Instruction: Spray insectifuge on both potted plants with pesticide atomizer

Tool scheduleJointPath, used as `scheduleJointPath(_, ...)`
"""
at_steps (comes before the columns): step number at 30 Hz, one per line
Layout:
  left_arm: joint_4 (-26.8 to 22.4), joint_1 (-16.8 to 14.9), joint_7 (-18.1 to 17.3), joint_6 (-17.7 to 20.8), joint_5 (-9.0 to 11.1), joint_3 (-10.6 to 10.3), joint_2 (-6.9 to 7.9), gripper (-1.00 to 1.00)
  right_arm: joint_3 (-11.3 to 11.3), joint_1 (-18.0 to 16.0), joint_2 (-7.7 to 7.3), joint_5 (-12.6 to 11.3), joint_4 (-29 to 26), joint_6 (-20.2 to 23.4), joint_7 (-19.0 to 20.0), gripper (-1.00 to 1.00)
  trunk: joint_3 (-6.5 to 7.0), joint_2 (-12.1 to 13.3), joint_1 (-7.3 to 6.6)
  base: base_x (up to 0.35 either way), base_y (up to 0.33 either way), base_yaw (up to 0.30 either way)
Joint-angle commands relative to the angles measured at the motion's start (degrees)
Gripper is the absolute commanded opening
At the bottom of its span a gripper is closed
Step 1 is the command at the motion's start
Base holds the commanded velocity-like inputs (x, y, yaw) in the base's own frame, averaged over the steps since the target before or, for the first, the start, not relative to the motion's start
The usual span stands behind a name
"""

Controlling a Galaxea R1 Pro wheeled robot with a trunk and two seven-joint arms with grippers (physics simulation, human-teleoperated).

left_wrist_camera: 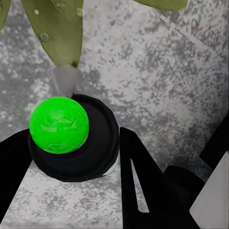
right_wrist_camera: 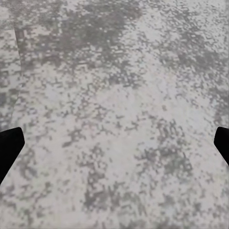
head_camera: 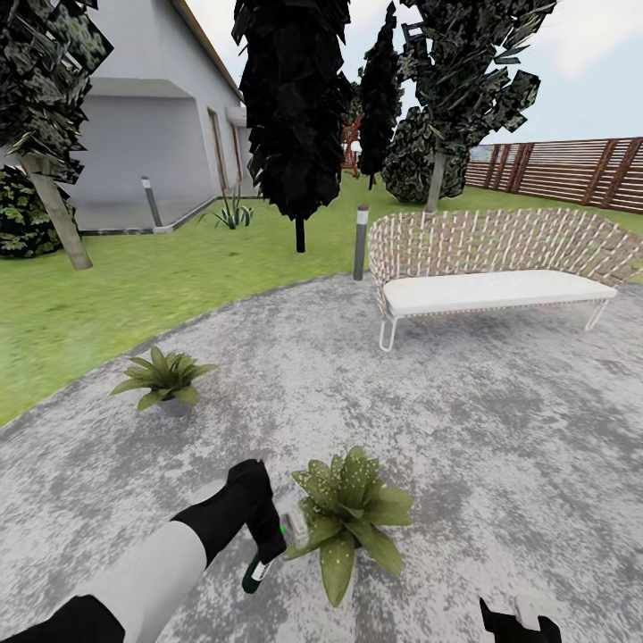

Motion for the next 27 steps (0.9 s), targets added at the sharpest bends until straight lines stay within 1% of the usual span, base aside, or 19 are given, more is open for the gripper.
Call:
scheduleJointPath(1, 0.06, 0.77, -0.31, 0.34, -0.36, -0.01, 0.03, -1.00, -0.49, -0.05, 0.02, 0.17, 0.02, -0.22, 0.44, 1.00, -0.05, -0.02, -0.01, 0.000, 0.000, 0.000)
scheduleJointPath(4, 0.07, 3.79, -0.15, 0.21, -0.35, -0.06, 0.05, -1.00, -0.49, -0.05, 0.02, 0.17, 0.02, -0.22, 0.44, 1.00, -0.05, -0.02, -0.01, 0.000, 0.000, 0.000)
scheduleJointPath(10, 0.07, 7.79, -0.12, 0.05, -0.27, -0.09, 0.05, -1.00, -0.49, -0.05, 0.02, 0.17, 0.02, -0.22, 0.44, 1.00, -0.05, -0.02, -0.01, 0.000, 0.000, 0.000)
scheduleJointPath(14, -0.44, 8.41, -0.12, 0.00, -0.28, -0.08, -0.13, -1.00, -0.49, -0.05, 0.02, 0.17, 0.02, -0.22, 0.44, 1.00, -0.05, -0.02, -0.01, 0.000, 0.000, 0.000)
scheduleJointPath(16, -1.08, 8.38, -0.05, 0.04, -0.25, -0.04, -0.74, -1.00, -0.49, -0.05, 0.01, 0.17, 0.02, -0.22, 0.44, 1.00, -0.05, -0.02, -0.01, 0.000, 0.000, 0.000)
scheduleJointPath(17, -1.99, 8.29, -0.01, 0.10, -0.31, -0.02, -1.37, -1.00, -0.49, -0.05, 0.01, 0.17, 0.02, -0.22, 0.47, 1.00, -0.05, -0.02, -0.01, 0.000, 0.000, 0.000)
scheduleJointPath(19, -4.05, 7.99, 0.00, 0.27, -0.35, -0.01, -1.99, -1.00, -0.49, -0.05, 0.02, 0.17, 0.02, -0.22, 0.45, 1.00, -0.05, -0.02, -0.01, 0.000, 0.000, 0.000)
scheduleJointPath(21, -6.20, 7.72, -0.07, 0.63, -0.32, 0.00, -2.23, -1.00, -0.49, -0.05, 0.00, 0.17, 0.02, -0.22, 0.47, 1.00, -0.05, -0.02, -0.01, 0.000, 0.000, 0.000)
scheduleJointPath(24, -6.72, 7.77, 0.00, 0.64, -0.36, -0.03, -2.19, -1.00, -0.49, -0.05, -0.02, 0.17, 0.02, -0.22, 0.45, 1.00, -0.05, -0.02, -0.01, 0.000, 0.000, 0.000)
scheduleJointPath(25, -6.62, 8.01, 0.03, 0.50, -0.36, -0.01, -1.98, -1.00, -0.49, -0.05, -0.02, 0.17, 0.02, -0.22, 0.44, 1.00, -0.05, -0.02, -0.01, 0.000, 0.000, 0.000)
scheduleJointPath(27, -5.32, 9.21, 0.01, 0.25, -0.30, 0.00, -1.00, -1.00, -0.49, -0.05, -0.01, 0.17, 0.02, -0.22, 0.45, 1.00, -0.05, -0.02, -0.01, 0.000, 0.000, 0.000)
